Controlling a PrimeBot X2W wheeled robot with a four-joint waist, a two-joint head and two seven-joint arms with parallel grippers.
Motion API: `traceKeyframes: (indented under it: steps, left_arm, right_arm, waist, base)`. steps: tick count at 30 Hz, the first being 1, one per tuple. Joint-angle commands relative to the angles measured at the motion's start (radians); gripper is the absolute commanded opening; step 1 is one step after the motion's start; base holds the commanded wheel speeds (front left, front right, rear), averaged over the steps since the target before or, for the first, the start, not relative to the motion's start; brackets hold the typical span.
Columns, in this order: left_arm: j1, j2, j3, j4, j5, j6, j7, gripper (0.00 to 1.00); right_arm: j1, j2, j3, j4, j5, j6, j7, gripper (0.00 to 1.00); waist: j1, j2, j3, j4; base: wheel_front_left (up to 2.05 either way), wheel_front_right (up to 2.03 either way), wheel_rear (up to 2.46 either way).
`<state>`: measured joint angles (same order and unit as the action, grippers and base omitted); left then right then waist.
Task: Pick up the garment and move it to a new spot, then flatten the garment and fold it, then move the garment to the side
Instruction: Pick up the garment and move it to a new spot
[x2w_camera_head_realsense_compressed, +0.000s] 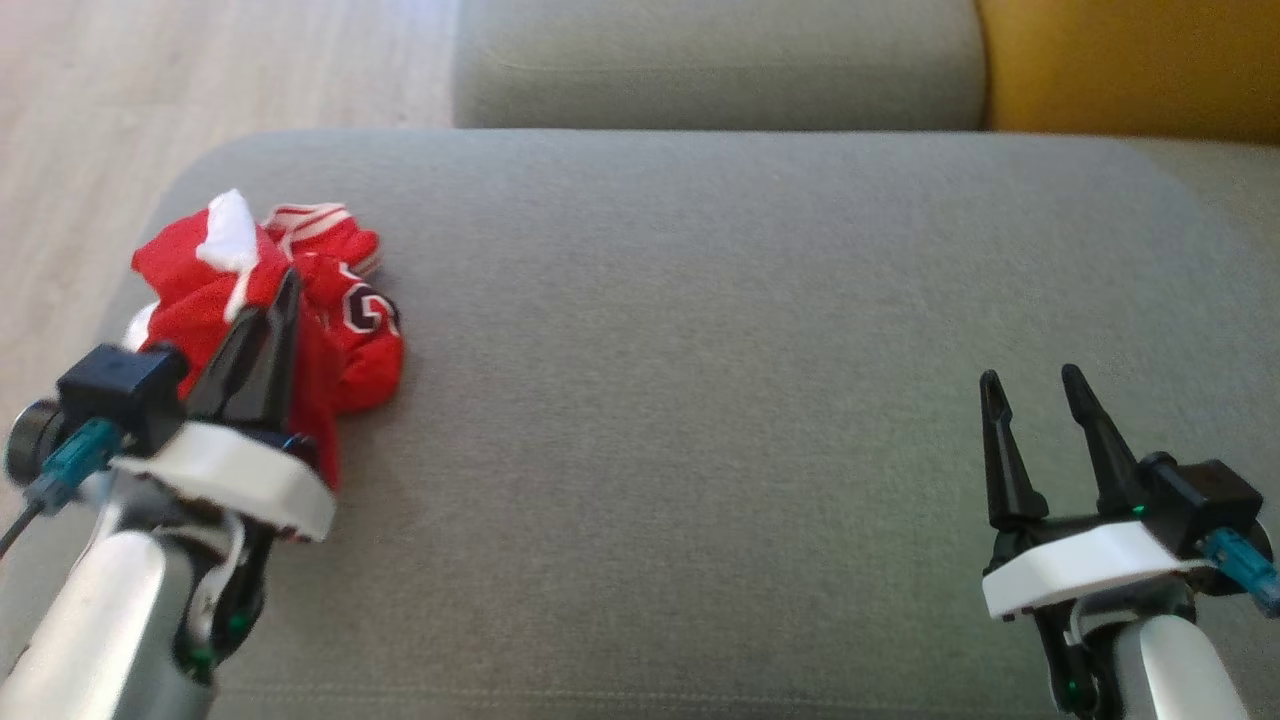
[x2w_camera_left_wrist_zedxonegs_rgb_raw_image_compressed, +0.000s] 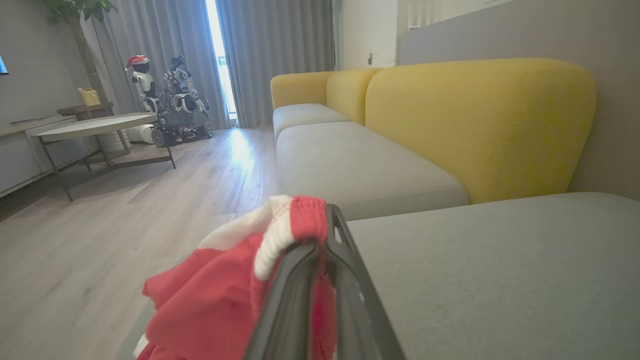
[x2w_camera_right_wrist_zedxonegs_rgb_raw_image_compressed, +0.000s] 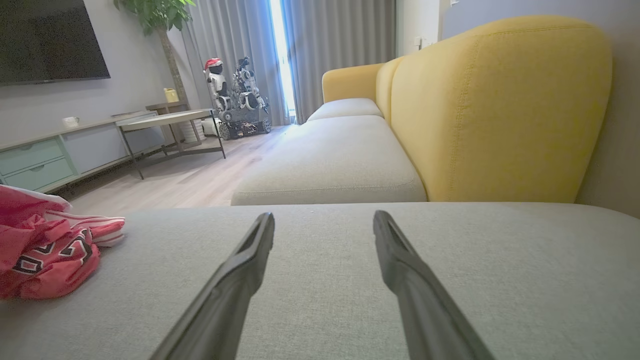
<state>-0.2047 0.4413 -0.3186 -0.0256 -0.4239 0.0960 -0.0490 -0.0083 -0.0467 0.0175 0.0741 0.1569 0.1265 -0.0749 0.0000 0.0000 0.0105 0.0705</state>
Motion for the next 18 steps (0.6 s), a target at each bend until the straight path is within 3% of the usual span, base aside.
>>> traceKeyframes:
  steps: [1,8,18]
  left_arm:
    - [-0.087,0.015,0.035,-0.043,0.001,-0.004,0.001,0.0]
    - [-0.192,-0.083,-0.051,-0.02,-0.012,-0.041,0.007,0.0]
    - [-0.399,-0.218,-0.188,0.12,0.028,-0.116,-0.007,0.0]
  right_arm:
    - [-0.04,-0.004,0.022,-0.044,-0.003,0.004,0.004,1.0]
    - [-0.076,-0.004,0.024,-0.073,-0.002,0.004,0.012,1.0]
    - [-0.114,-0.004,0.046,-0.095,0.028,0.004,-0.014,1.0]
  waist:
    - [0.0,0.0,0.027,-0.03]
    - [0.0,0.0,0.096,-0.139]
    - [0.0,0.0,0.221,-0.314]
  base:
    - [0.0,0.0,0.0]
    - [0.0,0.0,0.0]
    - [0.0,0.0,0.0]
